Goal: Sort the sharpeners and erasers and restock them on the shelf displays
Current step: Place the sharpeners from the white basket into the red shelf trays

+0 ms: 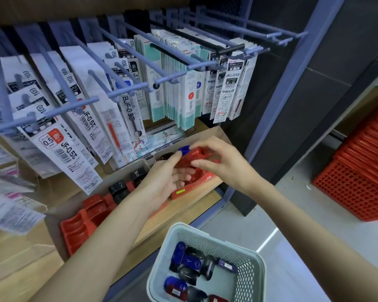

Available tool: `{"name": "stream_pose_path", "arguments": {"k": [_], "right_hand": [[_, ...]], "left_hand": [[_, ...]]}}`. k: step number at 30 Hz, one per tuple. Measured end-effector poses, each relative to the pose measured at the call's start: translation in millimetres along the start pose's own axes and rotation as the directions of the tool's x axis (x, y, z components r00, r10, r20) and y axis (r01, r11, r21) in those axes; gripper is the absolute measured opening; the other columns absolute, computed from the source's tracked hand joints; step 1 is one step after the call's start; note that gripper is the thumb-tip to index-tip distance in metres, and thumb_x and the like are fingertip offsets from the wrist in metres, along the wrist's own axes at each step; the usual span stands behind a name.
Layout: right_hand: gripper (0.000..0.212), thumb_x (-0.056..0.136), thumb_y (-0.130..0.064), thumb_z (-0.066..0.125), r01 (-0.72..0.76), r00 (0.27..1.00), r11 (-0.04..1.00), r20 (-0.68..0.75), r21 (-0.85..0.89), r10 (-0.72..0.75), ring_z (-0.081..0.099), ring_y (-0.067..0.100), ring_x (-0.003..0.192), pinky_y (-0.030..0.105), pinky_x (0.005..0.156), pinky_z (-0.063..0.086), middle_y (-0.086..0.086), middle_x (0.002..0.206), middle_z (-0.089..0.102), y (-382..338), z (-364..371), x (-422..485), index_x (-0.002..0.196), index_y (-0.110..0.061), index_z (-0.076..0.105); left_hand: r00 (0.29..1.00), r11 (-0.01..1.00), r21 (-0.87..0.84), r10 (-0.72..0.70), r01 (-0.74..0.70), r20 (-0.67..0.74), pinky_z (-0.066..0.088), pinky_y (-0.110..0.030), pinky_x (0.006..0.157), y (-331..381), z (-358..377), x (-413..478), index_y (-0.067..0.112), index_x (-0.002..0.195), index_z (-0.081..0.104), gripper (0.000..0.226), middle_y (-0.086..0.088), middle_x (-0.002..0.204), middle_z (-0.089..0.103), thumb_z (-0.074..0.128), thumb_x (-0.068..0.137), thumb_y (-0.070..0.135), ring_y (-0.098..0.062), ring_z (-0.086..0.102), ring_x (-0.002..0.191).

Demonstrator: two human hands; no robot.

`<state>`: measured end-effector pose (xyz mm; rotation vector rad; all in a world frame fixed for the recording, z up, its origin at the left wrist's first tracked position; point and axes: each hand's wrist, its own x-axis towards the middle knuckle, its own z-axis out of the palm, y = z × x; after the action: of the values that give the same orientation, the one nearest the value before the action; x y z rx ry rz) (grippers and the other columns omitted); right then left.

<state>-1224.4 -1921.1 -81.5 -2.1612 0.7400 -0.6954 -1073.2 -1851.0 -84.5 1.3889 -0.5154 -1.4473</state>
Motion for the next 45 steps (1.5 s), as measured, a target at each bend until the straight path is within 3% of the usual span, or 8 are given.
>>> {"name": "stream_pose_path", "arguments": {"k": [2, 5, 10, 19, 24, 28, 33, 45], "right_hand": [[0.028, 0.086, -0.021, 0.067, -0.021, 0.996, 0.997, -0.088, -0.069, 0.015, 0.055, 0.005, 0.100, 0.028, 0.090, 0.049, -0.018, 0.101, 0.055, 10.3, -8.0, 3.0, 0.113, -0.018, 0.061], [0.030, 0.088, -0.020, 0.065, -0.175, 0.970, 0.979, -0.191, -0.103, 0.153, 0.057, 0.009, 0.102, 0.032, 0.092, 0.050, -0.011, 0.108, 0.056, 31.5, -18.4, 7.3, 0.116, -0.017, 0.055], [0.025, 0.089, -0.015, 0.063, -0.205, 0.978, 0.940, -0.090, -0.273, 0.187, 0.056, 0.015, 0.099, 0.036, 0.090, 0.049, 0.003, 0.110, 0.060, 52.7, -6.0, 16.1, 0.111, -0.012, 0.052], [0.035, 0.087, -0.023, 0.064, -0.188, 0.982, 0.848, -0.085, -0.495, 0.168, 0.052, 0.025, 0.105, 0.041, 0.093, 0.044, 0.005, 0.114, 0.050, 75.0, 14.2, 24.4, 0.121, -0.016, 0.059], [0.043, 0.089, -0.020, 0.061, -0.212, 0.960, 0.934, -0.242, -0.286, 0.144, 0.047, 0.016, 0.114, 0.026, 0.097, 0.038, 0.002, 0.122, 0.051, 59.2, 14.5, -18.8, 0.131, -0.017, 0.050], [0.012, 0.091, -0.006, 0.053, -0.229, 0.943, 0.969, -0.268, -0.096, 0.196, 0.057, 0.012, 0.085, 0.022, 0.076, 0.045, 0.001, 0.094, 0.060, 45.4, 31.1, -104.3, 0.102, -0.010, 0.057], [0.017, 0.094, -0.021, 0.053, -0.584, 0.735, 0.780, 0.259, -0.226, 0.626, 0.060, 0.015, 0.087, 0.032, 0.082, 0.048, -0.001, 0.101, 0.065, 89.8, 76.8, -184.2, 0.111, -0.019, 0.058], [0.035, 0.093, -0.025, 0.052, -0.661, 0.401, 0.576, 0.423, -0.480, 0.812, 0.051, 0.035, 0.112, 0.036, 0.092, 0.042, 0.017, 0.123, 0.050, 208.3, 226.0, -261.7, 0.124, -0.009, 0.049]], "left_hand": [[0.991, 0.945, 0.308, 0.132, -0.114, -0.039, 0.045, -0.025, 0.060, -6.5, -1.1, -1.3, 0.013, 0.112, 0.057, 0.030, -0.004, 0.083, 0.070, 0.040, 0.100, 0.034, -0.012, 0.060, 0.064], [0.845, 0.347, 0.877, 0.522, -0.332, 0.114, 0.048, -0.029, 0.087, -26.9, -11.6, -8.0, 0.022, 0.132, 0.048, 0.036, 0.006, 0.114, 0.059, 0.042, 0.098, 0.033, -0.008, 0.057, 0.096], [0.845, -0.139, 0.943, 0.418, -0.302, 0.333, 0.006, -0.029, 0.111, -59.9, -18.1, -5.8, 0.027, 0.137, 0.040, 0.039, 0.010, 0.130, 0.050, 0.039, 0.098, 0.032, -0.009, 0.046, 0.120], [0.804, -0.133, 0.947, 0.503, -0.292, 0.318, 0.005, -0.035, 0.115, -66.3, -17.1, -3.2, 0.023, 0.133, 0.050, 0.037, 0.006, 0.124, 0.059, 0.043, 0.097, 0.025, -0.012, 0.053, 0.116], [0.635, -0.089, 0.815, 0.581, -0.573, 0.510, 0.033, -0.028, 0.101, -72.2, -20.2, -9.1, 0.012, 0.114, 0.063, 0.029, 0.005, 0.108, 0.059, 0.043, 0.093, 0.017, -0.010, 0.055, 0.101], [0.808, 0.272, 0.760, 0.197, -0.590, 0.556, 0.048, -0.025, 0.081, -105.2, -33.4, -12.1, 0.018, 0.108, 0.064, 0.020, 0.016, 0.102, 0.059, 0.048, 0.096, 0.018, -0.007, 0.058, 0.093], [0.910, 0.443, 0.843, -0.128, -0.304, 0.395, 0.044, -0.006, 0.067, -182.1, -54.9, 14.4, 0.019, 0.102, 0.063, 0.014, 0.003, 0.101, 0.064, 0.053, 0.094, 0.014, -0.005, 0.060, 0.083], [0.718, 0.074, 0.969, -0.658, -0.237, 0.225, 0.040, -0.022, 0.078, -306.1, -78.7, 73.8, 0.007, 0.122, 0.053, 0.039, -0.009, 0.124, 0.055, 0.066, 0.087, 0.019, -0.017, 0.051, 0.100]]}}
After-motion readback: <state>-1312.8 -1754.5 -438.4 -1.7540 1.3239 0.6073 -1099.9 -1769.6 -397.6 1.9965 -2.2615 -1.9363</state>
